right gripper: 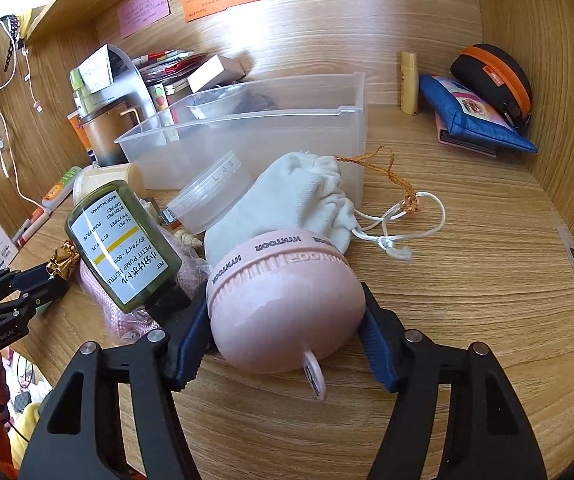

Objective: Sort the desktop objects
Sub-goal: 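Close the left gripper on the light-blue tube while the right gripper grasps the pink fan, then lift the light-blue tube with the left gripper while the right gripper holds the pink fan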

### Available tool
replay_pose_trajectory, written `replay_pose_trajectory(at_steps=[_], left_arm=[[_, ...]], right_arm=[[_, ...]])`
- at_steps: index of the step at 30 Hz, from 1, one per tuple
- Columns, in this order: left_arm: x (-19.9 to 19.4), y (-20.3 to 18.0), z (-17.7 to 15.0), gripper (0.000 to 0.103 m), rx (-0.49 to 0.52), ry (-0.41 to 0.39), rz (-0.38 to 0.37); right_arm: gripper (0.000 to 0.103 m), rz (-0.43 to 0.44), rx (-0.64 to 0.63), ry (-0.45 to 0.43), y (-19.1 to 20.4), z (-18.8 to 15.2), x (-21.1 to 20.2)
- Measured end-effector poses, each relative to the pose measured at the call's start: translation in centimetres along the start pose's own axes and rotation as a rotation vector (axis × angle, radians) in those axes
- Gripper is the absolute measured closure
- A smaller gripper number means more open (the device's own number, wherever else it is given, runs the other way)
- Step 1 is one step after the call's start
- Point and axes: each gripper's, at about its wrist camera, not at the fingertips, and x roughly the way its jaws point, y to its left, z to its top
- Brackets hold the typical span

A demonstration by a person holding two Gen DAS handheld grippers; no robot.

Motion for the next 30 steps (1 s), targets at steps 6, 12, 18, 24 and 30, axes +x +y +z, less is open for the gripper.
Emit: replay_pose_trajectory(at_steps=[6,12,18,24,30], left_arm=[[-0.1,-0.3,0.0,0.075,0.014,0.000,-0.011],[-0.2,-0.4,0.0,0.079,0.017,0.006,-0.006],[-0.8,0.0,-0.2,0.079,-0.003,0.011,0.028],[-2.3,0.9,0.4,0.079,-0.034,-0.021,0.031],[-3.7,1.0,1.5,0.079,-0.037,-0.058,0.028]], right_arm=[[0.040,-0.006,0.002,-0.009,-0.1,0.0,-0.2],[0.040,-0.004,0.004,-0.025,-0.5,0.2,-0.9],[0.040,-0.003,0.016,-0.032,-0.9,0.7,-1.2],[0.040,0.002,0.014,-0.053,-1.0,1.4,-1.8],[0.040,0.004,0.011,-0.071,-1.2,2.2,-2.3]])
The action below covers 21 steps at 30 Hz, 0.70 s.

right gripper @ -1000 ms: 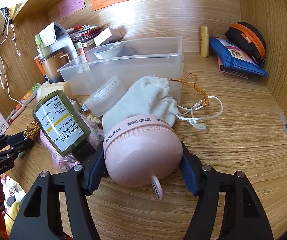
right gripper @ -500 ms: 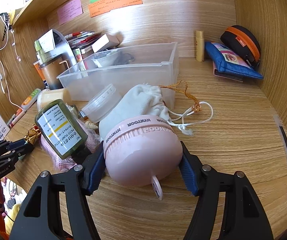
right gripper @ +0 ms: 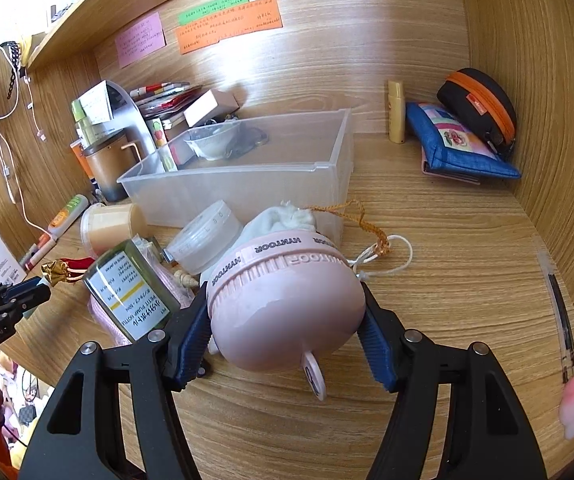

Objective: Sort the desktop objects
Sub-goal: 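Lift the light-blue tube with the left gripper while the right gripper holds the pink fan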

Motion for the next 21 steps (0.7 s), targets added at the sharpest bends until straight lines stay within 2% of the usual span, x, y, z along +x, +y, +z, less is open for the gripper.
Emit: replay_pose_trajectory(at_steps=[9,13,17,21], left_arm=[[-1.1,0.0,1.9,0.084,0.030,-0.043,0.009],[0.0,0.5,1.4,0.084,0.018,0.002,0.020],[0.4,1.1,0.7,0.084,-0.014,0.042,-0.010],[-0.4,0.9,0.2,0.082,0.000,0.044,0.005]], right_arm=[[0.040,0.013,0.016,-0.018,-0.4,0.9,-0.3],[0.040,0.012,0.004,-0.014,-0.2,1.0,-0.1],[0.040,0.017,0.000,0.002,0.0,0.9,0.3],[0.040,0.024,0.000,0.019,0.1,0.7,0.8]])
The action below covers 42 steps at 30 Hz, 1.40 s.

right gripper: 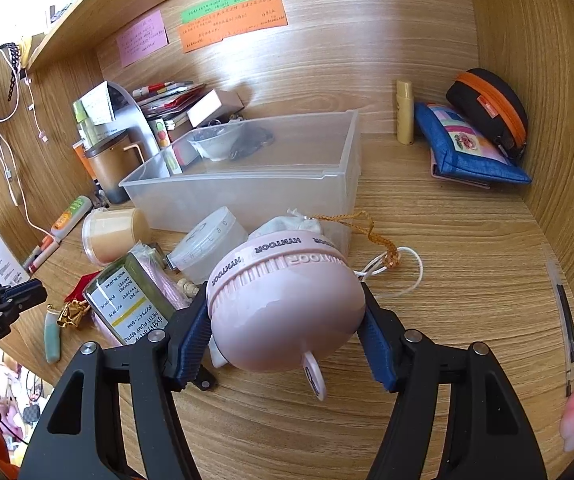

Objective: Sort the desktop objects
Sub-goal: 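Lift the light-blue tube with the left gripper while the right gripper holds the pink fan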

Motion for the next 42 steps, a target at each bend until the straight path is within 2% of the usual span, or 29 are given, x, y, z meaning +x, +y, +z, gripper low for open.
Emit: replay_pose_trajectory(at_steps=[2,4,9,17,26,28,36,42], left_arm=[[-0.1,0.1,-0.3,0.072,0.001,0.012,0.008],[-0.3,0.4,-0.6,0.058,-0.019,0.022,0.011],[-0.5,0.1,-1.5,0.053,-0.054,0.048,0.037],[-0.9,-1.6,-2.6,0.029,-0.054,0.057,0.042],[1.3,-2.1,-3.4,0.028,-0.007,0.117,0.032],[1.6,-1.5,-3.6,0.027,-0.017,0.112,0.005],[2.1,-0.8,-3.3,0.030,-0.011,0.091,0.005],[1.9,-0.2,-3.3,0.030,-0.046,0.095,0.041]], right_arm=[[0.040,0.012,0.001,0.005,0.1,0.0,0.2],[0.040,0.018,-0.004,0.004,0.2,0.0,0.2],[0.040,0.032,-0.030,0.000,0.3,0.3,0.0],[0.040,0.067,-0.067,0.007,0.2,0.4,0.0],[0.040,0.079,-0.059,0.008,0.0,0.0,-0.2],[0.040,0.074,-0.056,0.011,0.0,0.0,-0.2],[0.040,0.046,-0.045,0.021,0.1,0.4,0.4],[0.040,0.032,-0.050,0.021,0.4,0.9,0.5]])
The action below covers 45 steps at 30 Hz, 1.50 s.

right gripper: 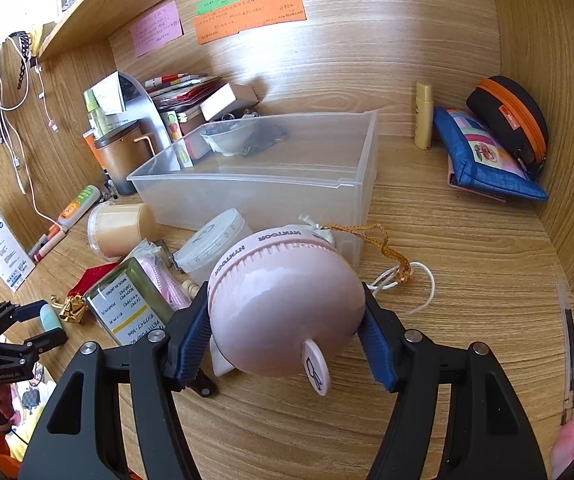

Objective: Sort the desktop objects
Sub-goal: 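Lift the light-blue tube with the left gripper while the right gripper holds the pink fan, then carry the tube and fan over the clear box with both grippers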

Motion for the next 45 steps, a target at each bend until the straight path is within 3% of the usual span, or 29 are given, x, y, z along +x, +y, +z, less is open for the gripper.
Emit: replay_pose_trajectory(at_steps=[5,13,32,36,45], left_arm=[[-2.1,0.3,0.6,0.030,-0.026,-0.057,-0.014],[-4.9,-1.0,4.2,0.030,0.034,-0.167,-0.054],[-3.1,-4.3,16.0,0.030,0.186,-0.295,-0.199],[-2.1,-5.1,18.5,0.030,0.212,-0.306,-0.209],[2.1,-6.0,23.0,0.030,0.216,-0.247,-0.247]], right_arm=[[0.040,-0.005,-0.020,-0.007,0.3,0.6,-0.1],[0.040,-0.016,-0.032,-0.037,0.6,1.9,-0.9],[0.040,-0.104,-0.086,-0.102,0.8,6.6,-2.2],[0.040,-0.113,-0.096,-0.100,0.5,7.9,-1.6],[0.040,-0.098,-0.118,-0.068,0.4,10.5,1.0]])
